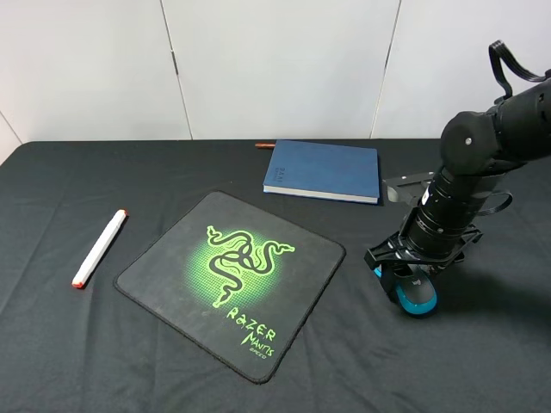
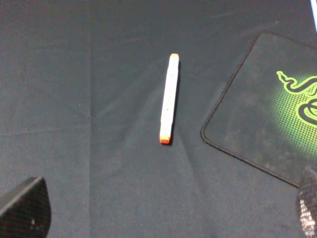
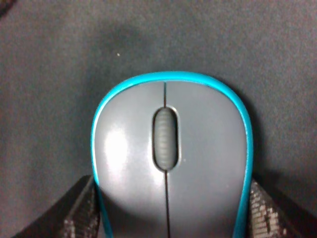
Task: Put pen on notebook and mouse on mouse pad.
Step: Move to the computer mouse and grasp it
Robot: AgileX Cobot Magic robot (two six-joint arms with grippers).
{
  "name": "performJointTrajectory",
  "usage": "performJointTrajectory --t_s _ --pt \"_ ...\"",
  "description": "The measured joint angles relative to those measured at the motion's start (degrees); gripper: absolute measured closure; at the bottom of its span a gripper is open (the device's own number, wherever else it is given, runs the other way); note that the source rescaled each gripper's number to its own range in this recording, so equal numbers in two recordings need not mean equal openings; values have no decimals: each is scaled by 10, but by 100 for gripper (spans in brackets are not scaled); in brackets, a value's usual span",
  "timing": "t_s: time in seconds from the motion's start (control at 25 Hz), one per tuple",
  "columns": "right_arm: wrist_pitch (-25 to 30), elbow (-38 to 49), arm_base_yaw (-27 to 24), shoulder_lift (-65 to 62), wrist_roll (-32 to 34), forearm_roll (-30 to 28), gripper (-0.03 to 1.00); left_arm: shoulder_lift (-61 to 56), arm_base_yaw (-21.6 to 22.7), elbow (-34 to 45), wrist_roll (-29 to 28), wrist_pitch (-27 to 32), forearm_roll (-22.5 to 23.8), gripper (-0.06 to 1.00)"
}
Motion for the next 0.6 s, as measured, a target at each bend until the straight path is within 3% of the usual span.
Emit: performJointTrajectory --t_s 0.32,0.6 --pt "9 0 0 -3 0 0 94 0 0 0 0 0 0 -5" --pt "83 -34 0 -51 4 0 94 0 0 0 0 0 0 -5"
